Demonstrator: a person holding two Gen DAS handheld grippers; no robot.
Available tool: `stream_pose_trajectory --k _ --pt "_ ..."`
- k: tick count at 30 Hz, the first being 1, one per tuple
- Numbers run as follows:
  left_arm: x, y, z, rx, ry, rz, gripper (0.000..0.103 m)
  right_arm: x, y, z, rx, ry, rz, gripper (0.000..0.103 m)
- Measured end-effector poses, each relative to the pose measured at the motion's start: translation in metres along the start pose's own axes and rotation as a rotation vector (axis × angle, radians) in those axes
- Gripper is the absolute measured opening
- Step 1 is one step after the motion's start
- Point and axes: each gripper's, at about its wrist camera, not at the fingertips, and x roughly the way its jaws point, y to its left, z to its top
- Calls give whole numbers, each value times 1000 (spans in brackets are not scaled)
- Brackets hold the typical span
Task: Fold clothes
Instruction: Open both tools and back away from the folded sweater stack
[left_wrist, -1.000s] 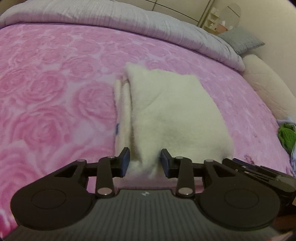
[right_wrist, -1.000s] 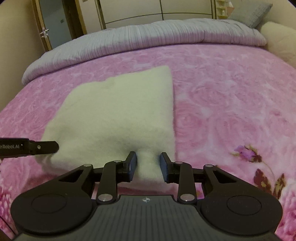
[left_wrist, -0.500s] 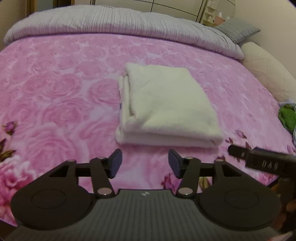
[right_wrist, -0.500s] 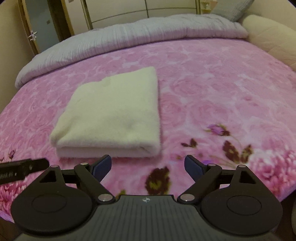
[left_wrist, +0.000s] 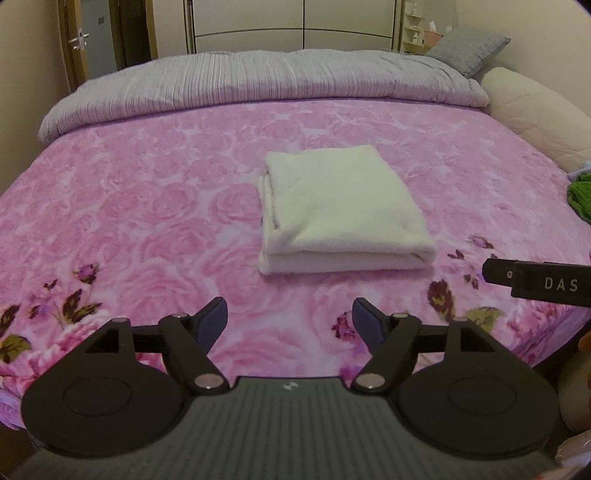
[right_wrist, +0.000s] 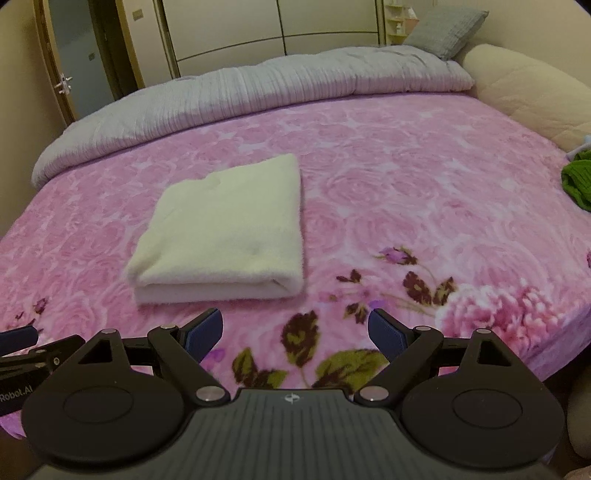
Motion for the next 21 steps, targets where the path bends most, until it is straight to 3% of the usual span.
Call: stream_pose_trajectory --k 21 --pt "-43 3 -17 -4 -81 -58 74 -52 12 -17 -23 -66 -24 88"
